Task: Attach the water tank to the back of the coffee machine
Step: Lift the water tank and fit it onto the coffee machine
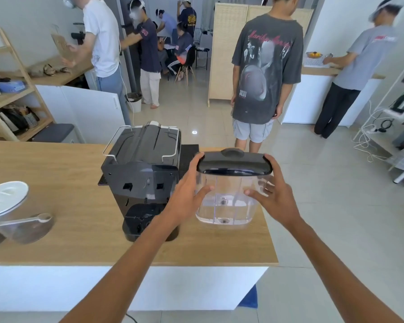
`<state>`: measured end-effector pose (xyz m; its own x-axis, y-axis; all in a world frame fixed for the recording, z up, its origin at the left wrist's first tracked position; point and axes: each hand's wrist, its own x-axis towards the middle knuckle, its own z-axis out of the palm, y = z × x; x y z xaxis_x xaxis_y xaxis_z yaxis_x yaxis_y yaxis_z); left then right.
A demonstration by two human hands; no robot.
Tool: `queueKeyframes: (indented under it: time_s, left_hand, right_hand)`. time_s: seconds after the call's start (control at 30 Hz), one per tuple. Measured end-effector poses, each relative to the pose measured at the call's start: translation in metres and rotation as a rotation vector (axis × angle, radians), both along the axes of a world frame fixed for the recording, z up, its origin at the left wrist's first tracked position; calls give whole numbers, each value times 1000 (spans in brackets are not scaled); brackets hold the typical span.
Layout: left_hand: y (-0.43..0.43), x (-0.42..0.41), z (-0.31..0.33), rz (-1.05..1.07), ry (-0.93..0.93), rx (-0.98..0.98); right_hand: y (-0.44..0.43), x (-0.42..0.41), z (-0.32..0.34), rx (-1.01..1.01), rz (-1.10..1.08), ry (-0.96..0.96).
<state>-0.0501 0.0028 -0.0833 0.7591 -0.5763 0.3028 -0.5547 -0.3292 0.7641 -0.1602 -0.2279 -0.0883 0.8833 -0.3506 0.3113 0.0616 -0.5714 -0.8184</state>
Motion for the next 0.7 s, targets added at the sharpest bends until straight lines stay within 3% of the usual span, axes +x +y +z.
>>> queueKeyframes:
  time_s: [0.27, 0.7]
  left_hand:
    - [39, -20, 44, 67, 17, -42]
    - [139, 4, 24, 120, 74, -187]
  right_hand:
    - [36, -11, 45, -56, -17, -66]
    - [133, 18, 42, -1, 92, -69]
